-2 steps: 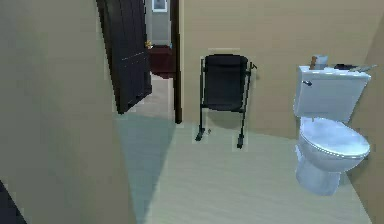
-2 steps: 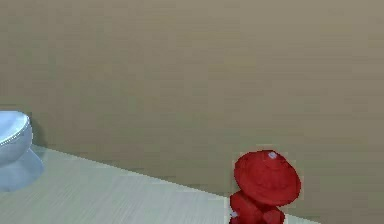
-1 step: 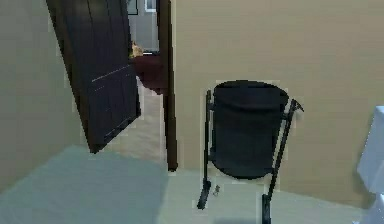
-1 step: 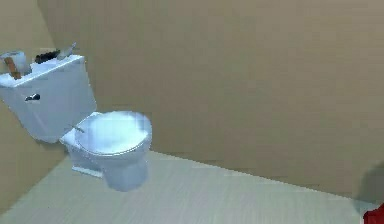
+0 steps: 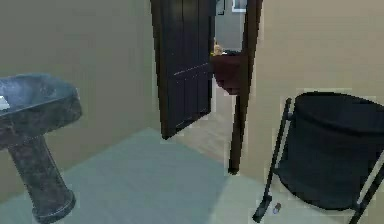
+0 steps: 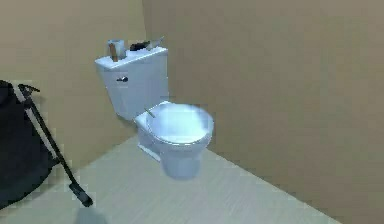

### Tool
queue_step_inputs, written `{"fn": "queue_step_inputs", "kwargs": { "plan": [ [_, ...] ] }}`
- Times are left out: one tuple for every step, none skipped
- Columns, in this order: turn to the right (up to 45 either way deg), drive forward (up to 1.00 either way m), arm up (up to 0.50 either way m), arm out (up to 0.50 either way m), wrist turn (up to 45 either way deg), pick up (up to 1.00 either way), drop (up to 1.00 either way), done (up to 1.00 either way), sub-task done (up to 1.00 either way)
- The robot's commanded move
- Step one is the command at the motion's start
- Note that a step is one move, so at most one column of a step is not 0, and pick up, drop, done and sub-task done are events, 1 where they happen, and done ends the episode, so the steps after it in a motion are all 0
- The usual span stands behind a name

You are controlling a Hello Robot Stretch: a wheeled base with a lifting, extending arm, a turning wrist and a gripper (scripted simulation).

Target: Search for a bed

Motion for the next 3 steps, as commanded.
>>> {"fn": "queue_step_inputs", "kwargs": {
  "plan": [
    [0.0, 1.00, 0.00, 0.00, 0.0, 0.00, 0.00, 0.00, 0.00],
    [-3.0, 0.00, 0.00, 0.00, 0.0, 0.00, 0.00, 0.00, 0.00],
    [0.0, 0.75, 0.00, 0.00, 0.0, 0.00, 0.00, 0.00, 0.00]
  ]
}}
